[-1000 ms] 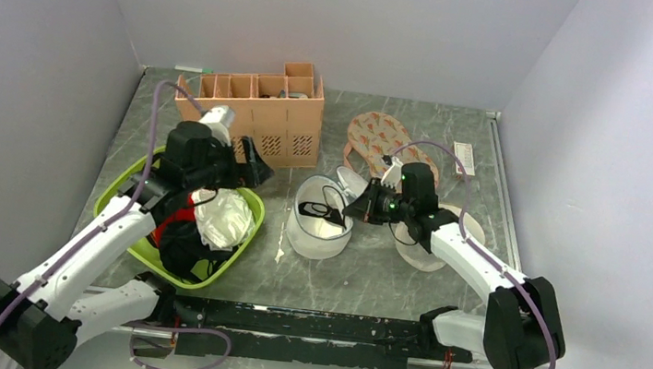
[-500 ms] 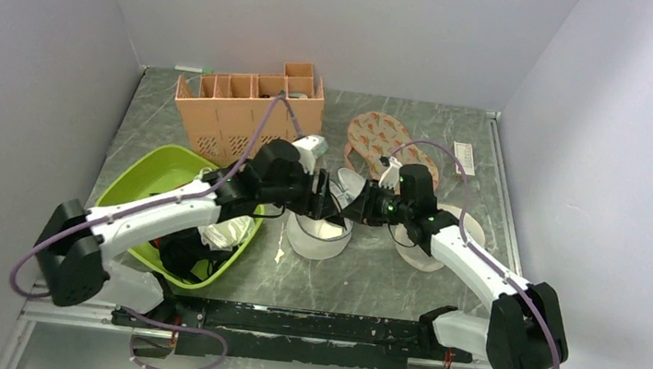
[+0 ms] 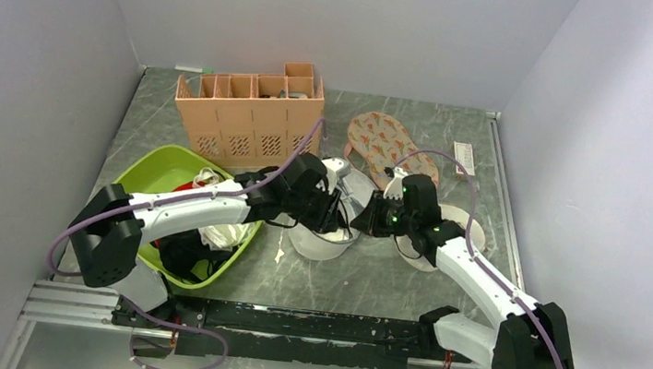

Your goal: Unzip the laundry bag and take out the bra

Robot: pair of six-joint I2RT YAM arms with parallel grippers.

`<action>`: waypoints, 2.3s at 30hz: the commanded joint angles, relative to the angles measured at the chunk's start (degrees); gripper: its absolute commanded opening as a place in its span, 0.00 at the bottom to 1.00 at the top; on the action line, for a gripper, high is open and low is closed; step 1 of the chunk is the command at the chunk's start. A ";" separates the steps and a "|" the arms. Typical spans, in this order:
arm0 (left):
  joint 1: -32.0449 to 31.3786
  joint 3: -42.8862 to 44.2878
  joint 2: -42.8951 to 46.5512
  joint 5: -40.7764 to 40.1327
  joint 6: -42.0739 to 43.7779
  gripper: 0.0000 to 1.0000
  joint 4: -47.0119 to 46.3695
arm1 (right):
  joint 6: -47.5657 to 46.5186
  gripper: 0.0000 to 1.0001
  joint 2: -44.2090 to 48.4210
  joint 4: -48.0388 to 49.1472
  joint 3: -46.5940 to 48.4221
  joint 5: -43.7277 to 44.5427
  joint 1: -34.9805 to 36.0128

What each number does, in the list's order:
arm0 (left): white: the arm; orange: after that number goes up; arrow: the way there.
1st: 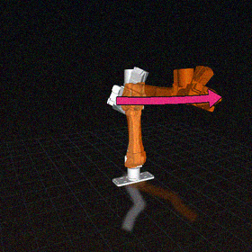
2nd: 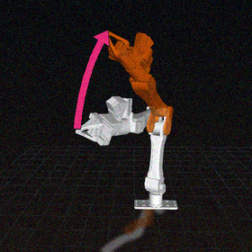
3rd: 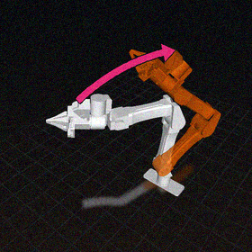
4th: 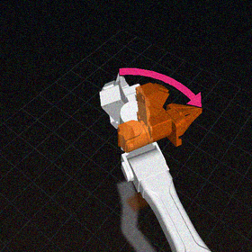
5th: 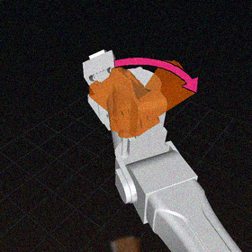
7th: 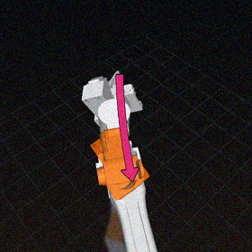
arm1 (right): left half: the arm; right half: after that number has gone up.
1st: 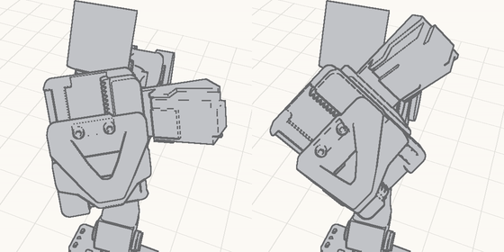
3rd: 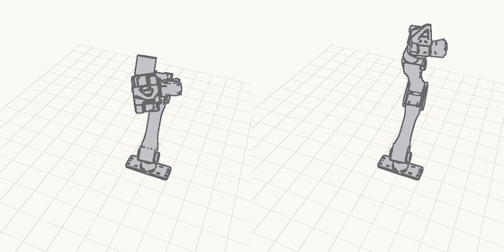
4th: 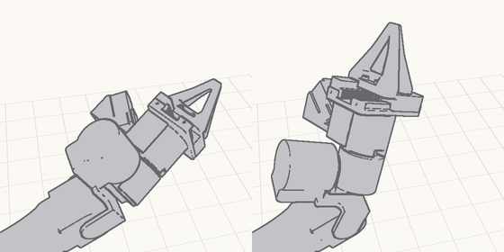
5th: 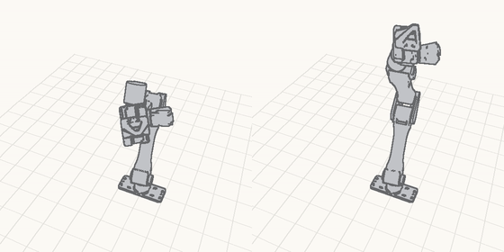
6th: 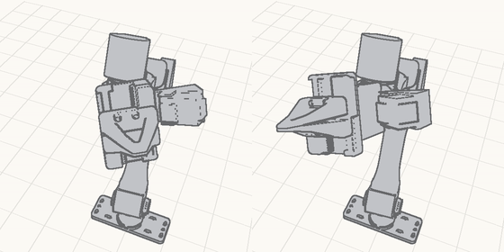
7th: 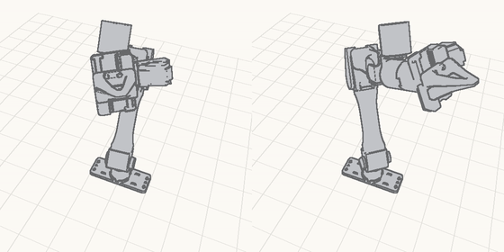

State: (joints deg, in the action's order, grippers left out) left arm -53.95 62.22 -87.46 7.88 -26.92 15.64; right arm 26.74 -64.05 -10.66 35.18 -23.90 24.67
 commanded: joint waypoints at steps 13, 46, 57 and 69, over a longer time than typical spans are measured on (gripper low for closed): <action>-1.34 2.40 -2.86 -4.13 -5.65 0.60 -5.82 | 0.45 0.00 1.40 0.92 -0.23 -0.44 0.48; -0.45 6.29 3.79 -10.44 -0.33 0.07 -4.00 | 1.03 0.00 2.21 0.76 -0.14 2.38 0.74; -0.36 15.00 19.53 -18.65 11.41 0.07 3.23 | 1.14 0.00 1.38 0.95 0.37 2.86 0.82; -0.39 28.80 26.91 -25.45 23.38 0.07 8.99 | 1.47 0.00 0.99 1.38 0.56 2.90 0.82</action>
State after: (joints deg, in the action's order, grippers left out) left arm -54.54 86.30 -61.69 -12.16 -9.17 20.95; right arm 27.86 -63.00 -10.41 34.37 -21.37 25.19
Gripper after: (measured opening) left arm 0.076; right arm 0.011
